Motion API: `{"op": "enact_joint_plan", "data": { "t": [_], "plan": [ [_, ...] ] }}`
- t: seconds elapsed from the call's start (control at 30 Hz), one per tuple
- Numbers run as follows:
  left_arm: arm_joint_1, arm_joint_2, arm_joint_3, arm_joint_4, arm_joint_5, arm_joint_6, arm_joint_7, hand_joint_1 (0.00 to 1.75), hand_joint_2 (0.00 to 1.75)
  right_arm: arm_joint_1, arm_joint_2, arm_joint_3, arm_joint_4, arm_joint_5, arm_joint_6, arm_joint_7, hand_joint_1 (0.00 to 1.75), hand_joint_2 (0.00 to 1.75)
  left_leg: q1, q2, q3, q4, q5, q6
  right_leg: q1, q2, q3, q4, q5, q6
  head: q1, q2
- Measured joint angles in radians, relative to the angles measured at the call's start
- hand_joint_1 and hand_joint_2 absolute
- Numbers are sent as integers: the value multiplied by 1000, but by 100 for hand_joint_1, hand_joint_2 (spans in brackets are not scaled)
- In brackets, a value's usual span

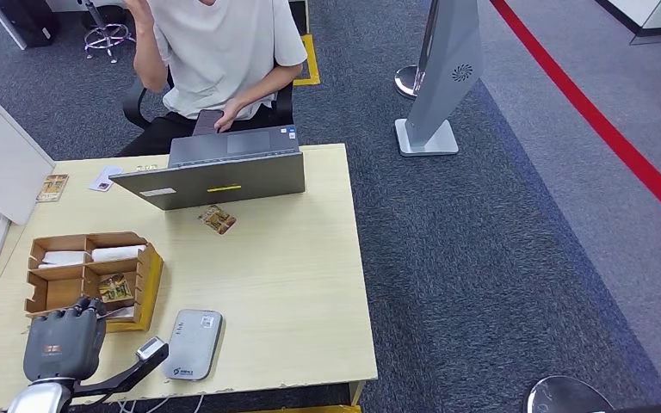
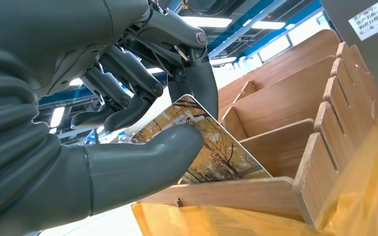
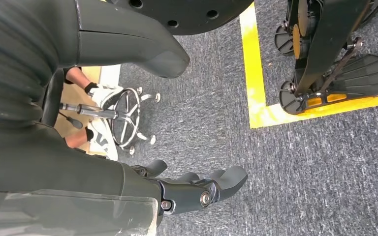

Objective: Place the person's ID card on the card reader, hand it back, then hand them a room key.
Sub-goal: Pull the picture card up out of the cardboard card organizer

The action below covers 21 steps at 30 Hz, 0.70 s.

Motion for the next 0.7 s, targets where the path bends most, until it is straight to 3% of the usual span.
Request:
{"op": "enact_joint_plan", "data": {
  "t": [0.37,0.7],
  "plan": [
    [-85,0,-1,-6,0,-3,-12,175,175,-1,0,0,0,1,1,-4,0,175,0,0,0,0,1,0,0,0,0,0,1,0,0,0],
    [-386,26,-77,-8,41,-118,-11,175,175,-5,0,1,0,18,12,-14,0,175,0,-3,0,0,4,-1,0,-3,0,0,3,0,0,0]
  ]
}}
